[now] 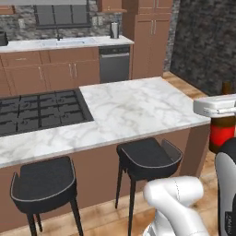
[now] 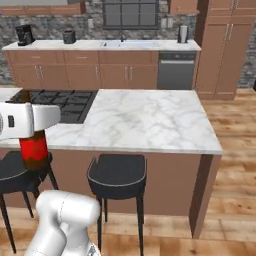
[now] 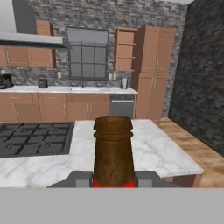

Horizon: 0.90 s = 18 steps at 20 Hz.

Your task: Get the candle and the beer from the cabinet and move them to the dining counter.

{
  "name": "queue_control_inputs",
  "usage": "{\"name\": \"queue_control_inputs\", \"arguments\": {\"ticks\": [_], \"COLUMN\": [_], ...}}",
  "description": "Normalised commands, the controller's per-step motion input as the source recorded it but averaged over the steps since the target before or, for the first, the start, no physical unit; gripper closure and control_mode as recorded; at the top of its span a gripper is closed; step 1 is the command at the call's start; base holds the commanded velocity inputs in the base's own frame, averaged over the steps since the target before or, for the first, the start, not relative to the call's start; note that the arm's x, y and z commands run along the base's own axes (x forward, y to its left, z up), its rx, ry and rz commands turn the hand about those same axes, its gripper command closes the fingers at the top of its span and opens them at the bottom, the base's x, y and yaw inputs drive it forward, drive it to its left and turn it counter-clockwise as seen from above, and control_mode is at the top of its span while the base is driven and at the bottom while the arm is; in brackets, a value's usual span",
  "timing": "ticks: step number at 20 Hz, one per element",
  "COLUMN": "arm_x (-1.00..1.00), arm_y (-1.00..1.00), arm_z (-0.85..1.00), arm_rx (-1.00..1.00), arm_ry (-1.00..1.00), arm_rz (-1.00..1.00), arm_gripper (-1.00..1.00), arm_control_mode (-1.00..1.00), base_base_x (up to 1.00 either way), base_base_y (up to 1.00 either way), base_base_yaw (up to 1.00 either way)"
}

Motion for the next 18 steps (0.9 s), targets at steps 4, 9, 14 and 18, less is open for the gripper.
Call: {"name": "queue_control_inputs", "arguments": {"ticks": [4, 9, 14, 18], "arm_x": [0.00, 0.00, 0.00, 0.00], "arm_y": [0.00, 0.00, 0.00, 0.00], "arm_z": [0.00, 0.00, 0.00, 0.00], "arm_rx": [0.00, 0.00, 0.00, 0.00], "arm_ry": [0.00, 0.00, 0.00, 0.00], "arm_rz": [0.00, 0.00, 0.00, 0.00], "arm_gripper": [1.00, 1.00, 1.00, 1.00], "arm_control_mode": [1.00, 1.00, 1.00, 1.00], "base_base_x": [0.44, 0.56, 0.48, 0.49], "base_base_y": [0.59, 0.32, 0.20, 0.09], "base_base_yaw": [0.15, 0.18, 0.16, 0.15]}}
